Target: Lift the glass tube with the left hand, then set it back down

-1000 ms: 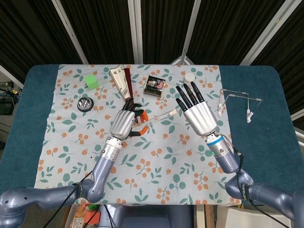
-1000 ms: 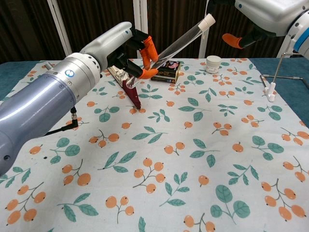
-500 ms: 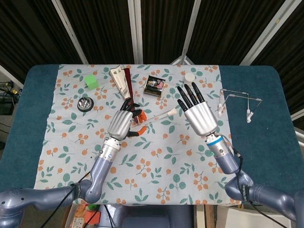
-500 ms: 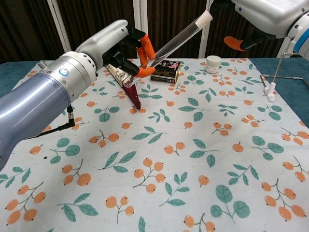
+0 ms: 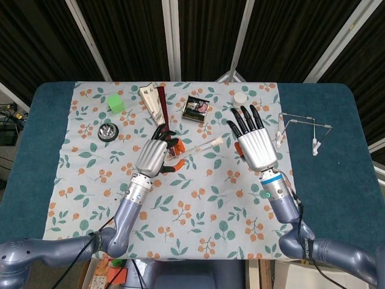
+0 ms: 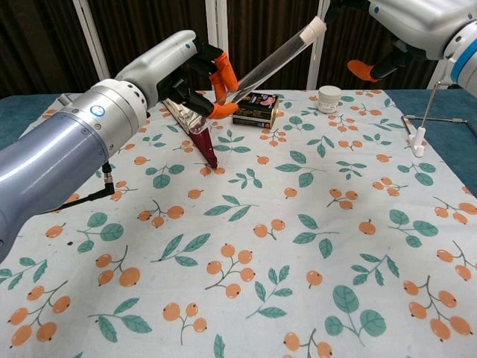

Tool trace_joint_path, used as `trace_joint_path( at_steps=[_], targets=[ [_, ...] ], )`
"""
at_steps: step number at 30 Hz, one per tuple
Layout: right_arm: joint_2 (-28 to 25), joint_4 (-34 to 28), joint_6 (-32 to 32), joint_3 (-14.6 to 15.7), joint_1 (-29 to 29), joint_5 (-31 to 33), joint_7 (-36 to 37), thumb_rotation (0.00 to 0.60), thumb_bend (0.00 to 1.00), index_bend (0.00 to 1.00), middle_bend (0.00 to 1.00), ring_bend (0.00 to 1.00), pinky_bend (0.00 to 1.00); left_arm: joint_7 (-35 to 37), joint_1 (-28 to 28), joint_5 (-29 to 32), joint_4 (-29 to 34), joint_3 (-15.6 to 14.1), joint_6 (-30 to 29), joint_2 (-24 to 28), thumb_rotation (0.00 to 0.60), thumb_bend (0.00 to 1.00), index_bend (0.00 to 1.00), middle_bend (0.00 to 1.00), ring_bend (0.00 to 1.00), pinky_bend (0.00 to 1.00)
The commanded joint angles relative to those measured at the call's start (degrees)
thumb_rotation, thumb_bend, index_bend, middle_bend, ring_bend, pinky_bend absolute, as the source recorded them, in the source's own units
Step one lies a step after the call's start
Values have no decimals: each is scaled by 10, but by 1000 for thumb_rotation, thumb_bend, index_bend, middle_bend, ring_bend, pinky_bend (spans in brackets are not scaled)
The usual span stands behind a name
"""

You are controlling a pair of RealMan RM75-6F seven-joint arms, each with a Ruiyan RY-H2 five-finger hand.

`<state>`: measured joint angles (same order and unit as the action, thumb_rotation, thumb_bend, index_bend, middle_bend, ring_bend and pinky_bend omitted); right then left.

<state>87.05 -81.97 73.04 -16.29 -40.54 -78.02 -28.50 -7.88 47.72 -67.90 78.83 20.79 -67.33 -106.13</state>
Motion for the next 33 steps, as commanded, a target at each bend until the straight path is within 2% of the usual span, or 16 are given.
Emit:
trace_joint_path(
  at_steps=[1, 5, 9, 18, 33],
  targets=[
    [1, -17, -6, -4, 4, 19, -1, 600, 432, 286, 116, 0, 36, 0, 0, 0, 0, 0, 1, 0, 600, 544, 651, 692, 222, 29],
    [4, -77, -23, -31, 14, 99, 18, 600, 432, 286, 115, 0, 36, 2, -2, 0, -3, 0, 0, 0, 600, 544, 651, 692, 222, 29],
    [-4, -107, -31, -45, 14, 138, 13, 600, 432, 286, 116, 0, 36, 4, -2, 0, -8, 0, -2, -1, 600, 544, 651, 692, 222, 29],
    [-6, -101, -26, -25, 9, 109, 5, 600, 432, 307, 115, 0, 36, 5, 1, 0, -15, 4, 0, -6, 600, 544, 651, 692, 222, 29],
    [1, -115, -23, -25, 7, 128, 4, 600, 432, 310, 115, 0, 36, 6, 3, -2, -22, 2, 3, -12, 600, 544, 651, 692, 222, 40]
  ],
)
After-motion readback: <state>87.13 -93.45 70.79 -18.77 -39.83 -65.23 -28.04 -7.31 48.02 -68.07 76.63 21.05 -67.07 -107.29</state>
